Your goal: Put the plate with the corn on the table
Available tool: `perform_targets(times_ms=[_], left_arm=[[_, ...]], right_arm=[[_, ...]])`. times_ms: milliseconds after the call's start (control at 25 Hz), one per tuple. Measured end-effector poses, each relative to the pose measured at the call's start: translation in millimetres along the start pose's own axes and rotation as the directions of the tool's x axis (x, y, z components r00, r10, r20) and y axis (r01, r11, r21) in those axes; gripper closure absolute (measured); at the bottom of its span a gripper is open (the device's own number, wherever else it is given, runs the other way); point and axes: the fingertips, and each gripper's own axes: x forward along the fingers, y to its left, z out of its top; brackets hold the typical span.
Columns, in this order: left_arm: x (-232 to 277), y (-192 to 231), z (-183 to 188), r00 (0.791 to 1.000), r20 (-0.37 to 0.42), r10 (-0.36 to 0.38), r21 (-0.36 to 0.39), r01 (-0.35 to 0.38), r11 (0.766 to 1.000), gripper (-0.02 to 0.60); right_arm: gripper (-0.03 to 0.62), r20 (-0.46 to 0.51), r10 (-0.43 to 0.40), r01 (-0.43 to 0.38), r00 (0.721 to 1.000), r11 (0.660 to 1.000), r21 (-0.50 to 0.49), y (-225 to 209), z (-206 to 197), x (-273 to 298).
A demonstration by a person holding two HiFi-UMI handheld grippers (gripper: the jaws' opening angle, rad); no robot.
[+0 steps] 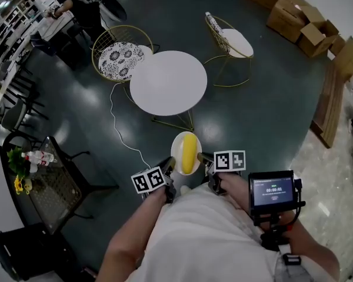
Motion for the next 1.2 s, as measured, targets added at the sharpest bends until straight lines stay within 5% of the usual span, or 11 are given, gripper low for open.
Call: perform_targets(times_ms=[320,1200], left_arm=[[144.9,-43.8,59.0,0.996,-0.005,0.085,-0.047,-0.085,0.995,0.546],[138.7,-42.1,51.2,0.995,-0.025,0.096,-0.063,-0.098,0.993,0.546]], right_arm=[[0.559,-0.084,0.048,-0.043,0.995,0.998,0.055,-103.0,134.9,5.2],[0.562,-0.086,0.071,-0.057,0.994,0.987,0.152,-102.0,119.8,1.7]])
